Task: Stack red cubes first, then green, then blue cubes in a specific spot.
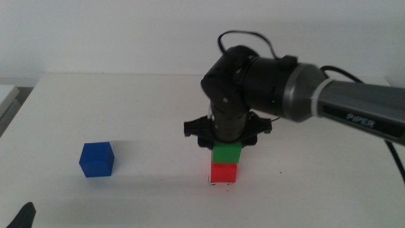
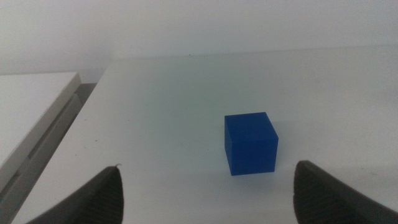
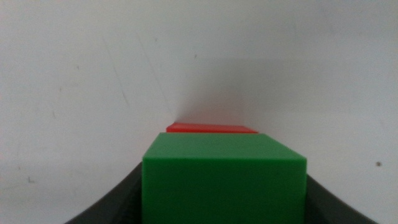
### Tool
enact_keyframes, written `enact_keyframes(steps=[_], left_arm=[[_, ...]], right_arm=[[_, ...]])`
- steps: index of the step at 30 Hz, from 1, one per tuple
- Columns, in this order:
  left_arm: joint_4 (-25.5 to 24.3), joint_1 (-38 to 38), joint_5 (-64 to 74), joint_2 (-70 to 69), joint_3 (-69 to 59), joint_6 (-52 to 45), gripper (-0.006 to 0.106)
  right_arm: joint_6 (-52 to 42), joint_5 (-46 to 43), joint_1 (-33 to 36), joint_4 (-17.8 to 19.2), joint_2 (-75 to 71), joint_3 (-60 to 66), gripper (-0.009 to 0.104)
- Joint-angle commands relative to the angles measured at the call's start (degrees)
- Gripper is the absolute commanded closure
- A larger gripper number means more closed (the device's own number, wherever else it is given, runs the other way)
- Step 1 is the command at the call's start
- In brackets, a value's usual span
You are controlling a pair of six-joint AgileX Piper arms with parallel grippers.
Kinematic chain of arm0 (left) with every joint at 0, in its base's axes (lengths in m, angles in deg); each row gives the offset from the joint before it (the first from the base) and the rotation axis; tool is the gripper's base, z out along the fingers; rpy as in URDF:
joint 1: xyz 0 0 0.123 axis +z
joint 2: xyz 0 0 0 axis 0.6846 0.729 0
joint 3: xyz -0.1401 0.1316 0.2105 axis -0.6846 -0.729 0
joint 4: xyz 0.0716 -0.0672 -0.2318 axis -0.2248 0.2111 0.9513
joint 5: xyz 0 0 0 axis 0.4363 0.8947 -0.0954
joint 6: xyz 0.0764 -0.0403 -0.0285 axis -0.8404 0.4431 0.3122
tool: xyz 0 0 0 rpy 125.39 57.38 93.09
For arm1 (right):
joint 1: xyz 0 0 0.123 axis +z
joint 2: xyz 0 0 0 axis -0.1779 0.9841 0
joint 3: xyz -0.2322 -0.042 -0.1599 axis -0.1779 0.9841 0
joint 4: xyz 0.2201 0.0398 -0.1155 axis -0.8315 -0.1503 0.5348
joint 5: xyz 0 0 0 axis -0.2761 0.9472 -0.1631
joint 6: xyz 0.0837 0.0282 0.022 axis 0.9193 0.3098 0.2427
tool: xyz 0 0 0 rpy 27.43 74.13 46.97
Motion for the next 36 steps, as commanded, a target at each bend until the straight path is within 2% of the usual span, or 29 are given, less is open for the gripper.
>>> enact_keyframes(steps=[1,21,36], left_arm=[[0.0,0.1,-0.8,-0.2,0.0,0.2,0.007],[-1.1,0.1,-0.8,-0.2,0.0,0.2,0.007],[-1.1,0.1,-0.8,-0.2,0.0,0.2,0.007]], right_arm=[[0.2,-0.1,0.6,0.8,0.7,-0.3,0.094],[2.0,-1.4,0.7,1.8,1.8,-0.3,0.093],[2.8,-1.4,0.7,2.8,1.9,-0.3,0.078]])
